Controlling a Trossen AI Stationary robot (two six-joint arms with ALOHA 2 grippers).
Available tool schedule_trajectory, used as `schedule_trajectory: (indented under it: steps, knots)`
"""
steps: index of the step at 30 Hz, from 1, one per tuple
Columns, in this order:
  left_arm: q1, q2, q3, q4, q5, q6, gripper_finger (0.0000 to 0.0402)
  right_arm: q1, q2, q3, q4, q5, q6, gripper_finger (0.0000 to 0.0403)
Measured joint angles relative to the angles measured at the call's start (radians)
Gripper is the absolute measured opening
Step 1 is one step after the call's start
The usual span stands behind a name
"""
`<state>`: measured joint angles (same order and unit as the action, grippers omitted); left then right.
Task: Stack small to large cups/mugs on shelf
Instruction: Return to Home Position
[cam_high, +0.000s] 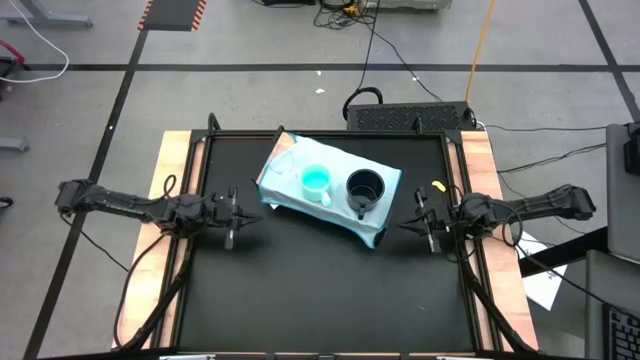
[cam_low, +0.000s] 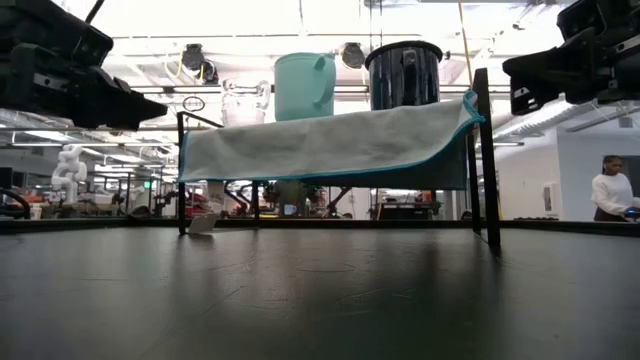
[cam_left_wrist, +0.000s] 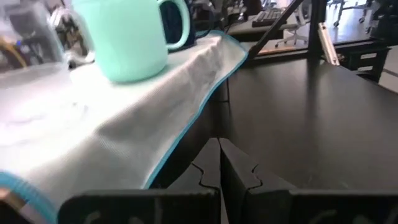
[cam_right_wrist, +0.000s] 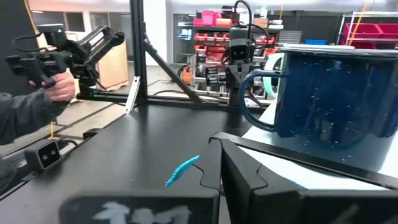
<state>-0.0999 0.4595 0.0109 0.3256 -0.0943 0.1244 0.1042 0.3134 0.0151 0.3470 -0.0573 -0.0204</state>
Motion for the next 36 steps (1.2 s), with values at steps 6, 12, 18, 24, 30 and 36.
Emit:
schedule_trajectory:
  steps: [6, 12, 18, 24, 30, 36]
  knots:
    - [0.023, 0.0, 0.0, -0.039, 0.077, -0.022, 0.0, -0.003, 0.001, 0.0, -0.001, -0.025, 0.015, 0.0]
    - [0.023, 0.0, 0.0, -0.038, 0.103, -0.002, 0.0, -0.003, 0.001, 0.0, -0.008, -0.083, 0.051, 0.0]
    - [0.023, 0.0, 0.0, -0.038, 0.101, 0.009, 0.0, -0.005, 0.001, 0.0, -0.04, -0.083, 0.061, 0.0]
    - [0.023, -0.001, 0.0, 0.031, 0.147, 0.037, 0.0, -0.005, 0.001, 0.0, -0.026, -0.083, 0.056, 0.0]
    - [0.023, -0.005, 0.0, 0.154, 0.131, 0.11, 0.0, -0.005, 0.001, 0.0, 0.016, -0.082, 0.045, 0.0]
    - [0.023, -0.005, 0.0, 0.194, 0.095, 0.15, 0.0, -0.005, 0.001, 0.0, 0.037, -0.079, 0.051, 0.0]
